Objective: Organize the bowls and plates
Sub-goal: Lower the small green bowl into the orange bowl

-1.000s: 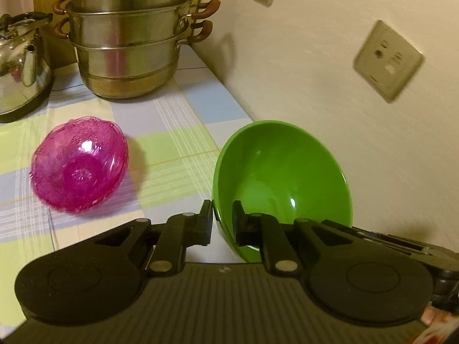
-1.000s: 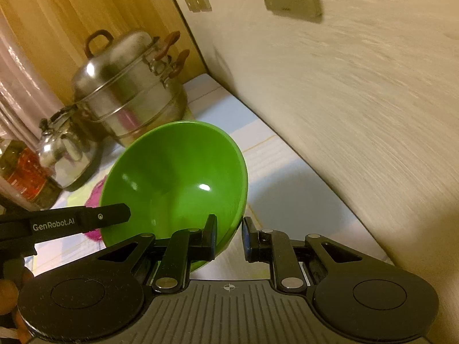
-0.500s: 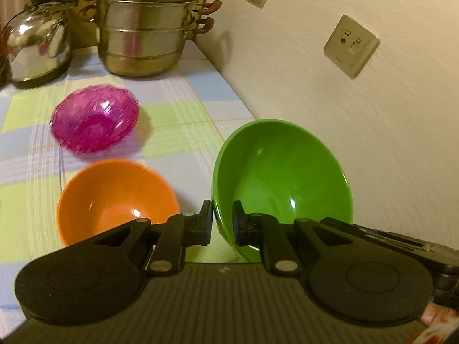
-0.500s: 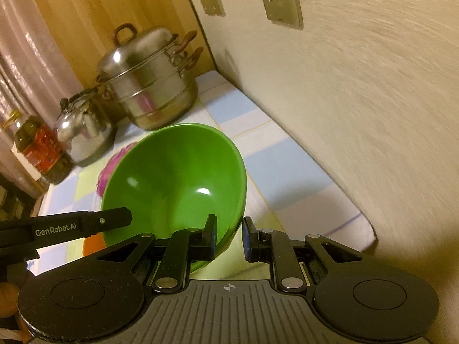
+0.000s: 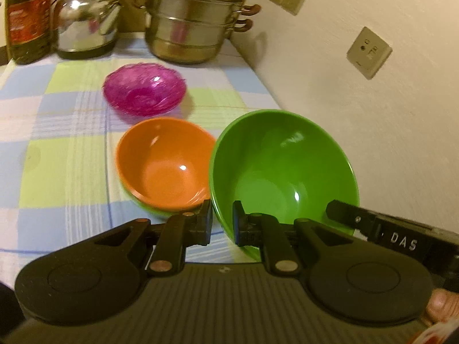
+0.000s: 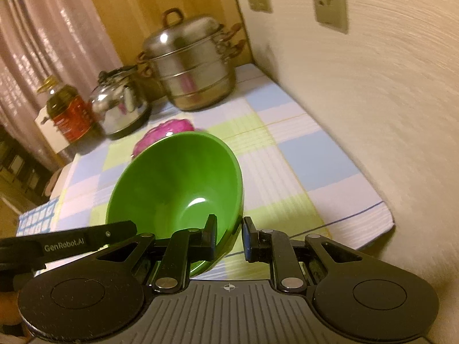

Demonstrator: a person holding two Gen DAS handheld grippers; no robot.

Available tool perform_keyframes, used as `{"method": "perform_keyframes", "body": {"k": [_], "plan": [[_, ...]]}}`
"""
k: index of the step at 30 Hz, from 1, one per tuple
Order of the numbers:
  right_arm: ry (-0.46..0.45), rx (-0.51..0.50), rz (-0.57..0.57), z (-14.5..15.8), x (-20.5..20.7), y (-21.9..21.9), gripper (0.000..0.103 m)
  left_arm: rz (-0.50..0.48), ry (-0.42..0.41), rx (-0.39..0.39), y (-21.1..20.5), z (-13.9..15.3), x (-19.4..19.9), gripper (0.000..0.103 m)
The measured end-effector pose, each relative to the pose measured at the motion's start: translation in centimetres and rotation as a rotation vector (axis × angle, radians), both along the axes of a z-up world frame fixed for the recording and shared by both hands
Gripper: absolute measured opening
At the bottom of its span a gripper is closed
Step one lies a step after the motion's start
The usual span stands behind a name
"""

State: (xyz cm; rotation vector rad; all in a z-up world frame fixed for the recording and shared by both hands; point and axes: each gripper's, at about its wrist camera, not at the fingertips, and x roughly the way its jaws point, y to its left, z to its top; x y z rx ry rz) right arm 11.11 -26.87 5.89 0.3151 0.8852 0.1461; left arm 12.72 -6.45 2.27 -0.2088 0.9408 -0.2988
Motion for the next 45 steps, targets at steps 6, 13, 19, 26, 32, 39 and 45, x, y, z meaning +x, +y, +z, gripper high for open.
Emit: {"method": "perform_keyframes", "body": {"k": [6, 13, 19, 26, 32, 39, 45], "plan": [[-0.003, -0.013, 0.060, -0.1, -0.5, 2.0, 0.018, 0.046, 0.025, -0.006, 2.1, -0.9, -1.6, 0.012], [0.019, -0.008, 0.112, -1.0, -0.5, 3.9, 0.018, 0.087, 0.027, 0.007, 4.1, -0.9, -2.4, 0.012], [0.019, -0.005, 0.134, -1.1, -0.1, 4.8, 0.018, 0.111, 0.026, 0.005, 4.9, -0.7, -2.4, 0.012], [0.003, -0.008, 0.143, -0.8, 1.2, 5.3, 0.018, 0.125, 0.018, -0.005, 5.3, -0.4, -0.9, 0.012], [-0.007, -0.019, 0.145, -0.9, 3.9, 5.9, 0.018, 0.139, 0.014, -0.010, 5.5, -0.3, 1.9, 0.013], [0.025, -0.027, 0.152, -2.3, 8.3, 6.8, 0.017, 0.164, 0.055, -0.020, 6.3, -1.8, 6.1, 0.013], [0.063, -0.058, 0.168, -4.4, 10.5, 7.7, 0.017, 0.166, 0.088, 0.002, 6.7, -3.5, 8.0, 0.014]]}}
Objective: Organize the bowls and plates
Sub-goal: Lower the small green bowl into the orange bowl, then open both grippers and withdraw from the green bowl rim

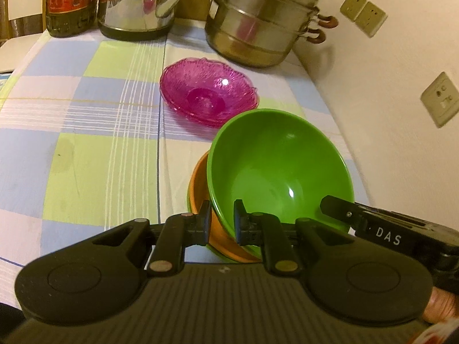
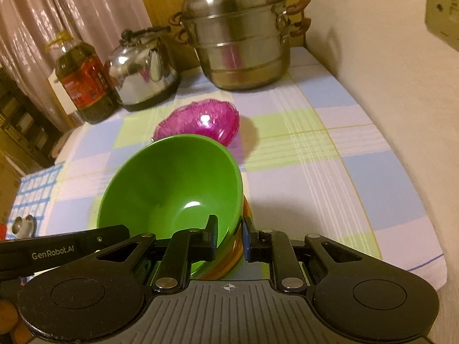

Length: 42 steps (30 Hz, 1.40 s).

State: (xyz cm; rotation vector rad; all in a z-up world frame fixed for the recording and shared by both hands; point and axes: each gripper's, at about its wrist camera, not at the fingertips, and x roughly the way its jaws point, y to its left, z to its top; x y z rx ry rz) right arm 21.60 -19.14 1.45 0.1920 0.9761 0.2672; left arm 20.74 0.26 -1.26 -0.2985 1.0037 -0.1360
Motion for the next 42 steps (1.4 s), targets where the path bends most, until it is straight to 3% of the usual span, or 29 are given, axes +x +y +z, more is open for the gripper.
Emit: {"method": "perform_keyframes", "body": {"k": [14, 26, 31, 35, 42], "plan": [[0.016, -0.083, 0.037, -2.7, 0.6, 1.7, 0.017, -0.010, 0.011, 0.050, -0.2, -1.7, 0.6, 0.014], [0.006, -0.120, 0.031, -3.0, 0.4, 2.2, 0.018, -0.027, -0.007, 0.064, -0.6, -1.8, 0.5, 0.017], [-0.008, -0.103, 0.026, -3.0, 0.3, 1.8, 0.020, -0.012, -0.031, 0.056, -0.3, -1.6, 0.1, 0.017], [-0.021, -0.069, -0.008, -2.6, -0.2, 0.7, 0.027, 0.015, -0.055, 0.036, 0.1, -1.0, -0.4, 0.017], [-0.049, 0.025, -0.061, -1.5, -1.5, -1.1, 0.028, 0.041, -0.069, -0.008, 0.4, -0.3, -1.8, 0.018]]}}
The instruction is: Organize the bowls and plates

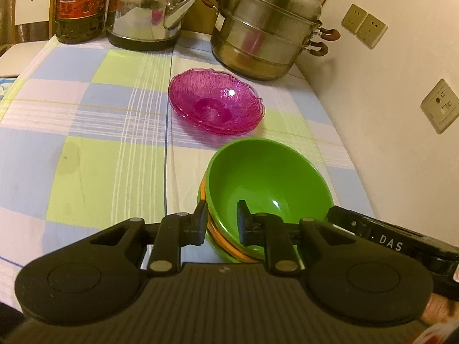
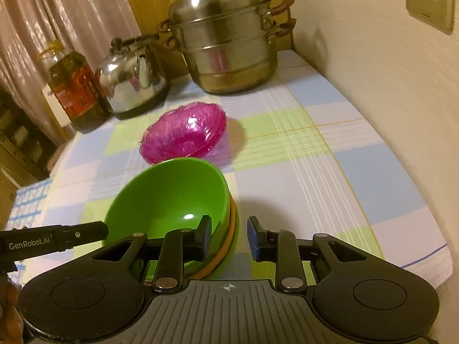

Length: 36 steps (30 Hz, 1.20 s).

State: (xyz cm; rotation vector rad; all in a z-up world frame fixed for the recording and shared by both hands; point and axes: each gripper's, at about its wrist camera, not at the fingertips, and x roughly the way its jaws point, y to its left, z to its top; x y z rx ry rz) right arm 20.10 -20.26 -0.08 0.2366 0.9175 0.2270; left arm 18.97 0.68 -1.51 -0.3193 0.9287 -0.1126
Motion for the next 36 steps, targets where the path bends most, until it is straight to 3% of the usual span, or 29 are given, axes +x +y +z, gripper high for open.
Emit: {"method": "perform_keyframes", "body": {"k": [15, 19, 21, 24, 27, 29, 32, 36], "plan": [[0.018, 0.065, -0.036, 0.3, -1.0, -1.4, 0.028, 0.011, -0.022, -0.014, 0.3, 1.0, -2.1, 0.019], [0.027, 0.054, -0.038, 0.4, -2.3, -1.3, 0.030, 0.013, -0.013, -0.022, 0.3, 1.0, -3.3, 0.025], [0.037, 0.040, -0.031, 0.5, -3.1, -1.3, 0.044, 0.014, -0.008, -0.018, 0.2, 1.0, -4.0, 0.029], [0.042, 0.031, -0.026, 0.4, -4.4, -1.4, 0.055, 0.015, -0.002, -0.020, 0.1, 0.9, -5.2, 0.039], [0.070, 0.019, -0.020, 0.2, -5.3, -1.7, 0.056, 0.023, 0.013, -0.009, 0.0, 0.6, -6.3, 0.046], [0.079, 0.026, -0.032, 0.1, -6.0, -2.1, 0.056, 0.046, 0.017, 0.009, 0.0, 0.5, -6.9, 0.058], [0.092, 0.037, -0.040, 0.3, -6.8, -2.5, 0.056, 0.061, 0.032, 0.068, -0.4, 0.2, -7.7, 0.058], [0.103, 0.043, -0.043, 0.6, -7.8, -2.7, 0.056, 0.059, 0.044, 0.089, -0.9, -0.1, -8.5, 0.059]]}}
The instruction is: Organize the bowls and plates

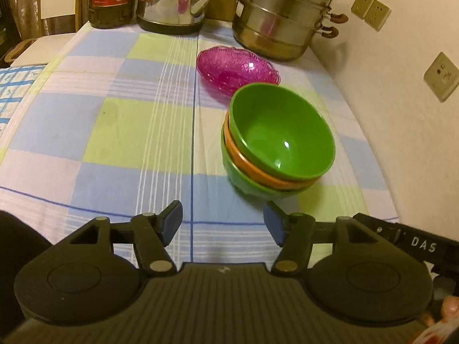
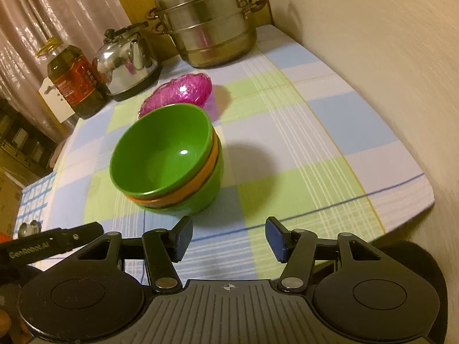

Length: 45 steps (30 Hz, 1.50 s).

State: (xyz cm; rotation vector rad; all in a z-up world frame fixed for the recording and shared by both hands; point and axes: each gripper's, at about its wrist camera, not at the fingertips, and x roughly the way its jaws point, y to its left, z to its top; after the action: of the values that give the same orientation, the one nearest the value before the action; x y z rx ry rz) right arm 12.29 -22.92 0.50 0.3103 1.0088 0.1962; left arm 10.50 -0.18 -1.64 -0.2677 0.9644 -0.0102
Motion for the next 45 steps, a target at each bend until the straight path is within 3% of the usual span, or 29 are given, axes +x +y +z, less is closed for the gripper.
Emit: {"method": "perform_keyframes", "body": {"k": [13, 19, 27, 34, 45], "plan": [[0.003, 0.000, 0.004, 0.2, -0.6, 0.3, 0.056, 0.006, -0.011, 0.040, 0.0, 0.1, -0.5, 0.059], [0.001, 0.009, -0.007, 0.4, -0.1, 0.1, 0.056, 0.016, -0.066, 0.048, 0.2, 0.6, -0.3, 0.059], [-0.032, 0.049, -0.039, 1.6, 1.6, -0.3, 0.056, 0.021, -0.062, -0.038, 1.2, 1.0, 2.0, 0.059], [-0.035, 0.056, -0.041, 1.5, 3.8, -0.1, 0.056, 0.020, -0.053, -0.063, 1.4, 0.9, 4.6, 0.058], [-0.015, 0.060, -0.034, 0.3, 7.3, 0.8, 0.056, -0.010, -0.023, -0.038, 0.5, -0.5, 8.0, 0.058]]}}
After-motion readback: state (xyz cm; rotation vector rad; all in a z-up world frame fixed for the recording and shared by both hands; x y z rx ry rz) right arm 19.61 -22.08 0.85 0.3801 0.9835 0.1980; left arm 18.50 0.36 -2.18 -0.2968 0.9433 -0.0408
